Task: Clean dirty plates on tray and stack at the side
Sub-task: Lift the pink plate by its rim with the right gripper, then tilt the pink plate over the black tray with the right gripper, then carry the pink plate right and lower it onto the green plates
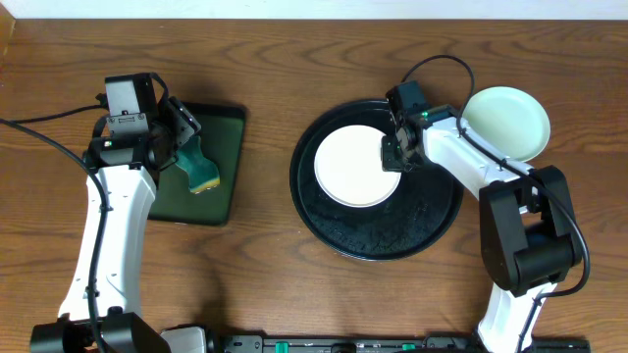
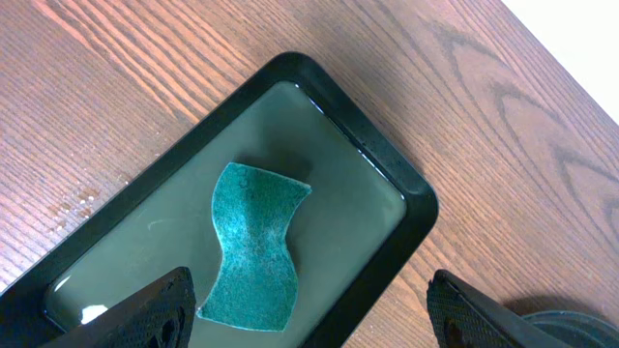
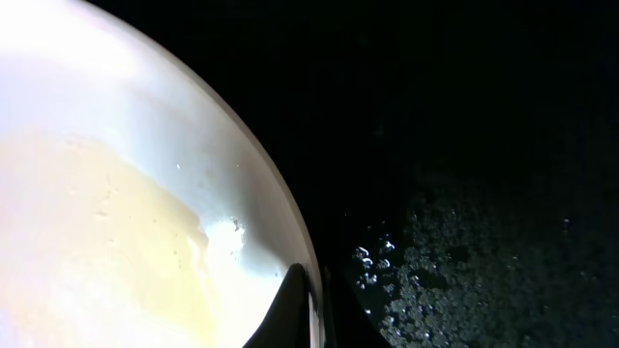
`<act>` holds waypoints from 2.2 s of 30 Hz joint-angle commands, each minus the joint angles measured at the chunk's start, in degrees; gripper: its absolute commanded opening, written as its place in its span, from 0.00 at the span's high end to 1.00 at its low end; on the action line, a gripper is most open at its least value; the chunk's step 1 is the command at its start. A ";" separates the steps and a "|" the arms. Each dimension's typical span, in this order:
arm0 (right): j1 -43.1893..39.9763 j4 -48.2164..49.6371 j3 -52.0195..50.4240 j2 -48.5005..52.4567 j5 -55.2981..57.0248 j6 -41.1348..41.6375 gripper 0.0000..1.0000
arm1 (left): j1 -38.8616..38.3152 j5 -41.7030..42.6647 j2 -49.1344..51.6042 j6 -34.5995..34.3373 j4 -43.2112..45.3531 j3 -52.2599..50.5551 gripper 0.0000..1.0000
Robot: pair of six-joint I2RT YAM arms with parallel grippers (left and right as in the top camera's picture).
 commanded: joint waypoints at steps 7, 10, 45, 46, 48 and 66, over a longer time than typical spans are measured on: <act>2.95 -9.25 12.50 -8.02 19.47 -12.20 0.99 | 0.20 -0.09 0.26 0.11 0.00 0.85 0.22; 5.79 -10.54 14.93 -11.47 28.48 -17.84 0.99 | 0.20 -0.11 0.26 0.11 0.00 0.85 0.22; 24.22 -0.24 15.04 -15.69 60.65 -71.84 0.99 | 0.20 -0.11 0.26 0.11 0.00 0.85 0.22; 24.22 -0.24 15.04 -15.69 60.65 -71.84 0.99 | 0.20 -0.09 0.26 0.11 0.00 0.85 0.22; 24.20 -0.24 15.04 -15.69 60.61 -71.82 0.99 | 0.20 -0.09 0.26 0.11 0.00 0.85 0.22; 10.80 0.70 8.48 -14.29 33.24 -51.52 0.99 | 0.20 -0.11 0.26 0.11 0.00 0.85 0.22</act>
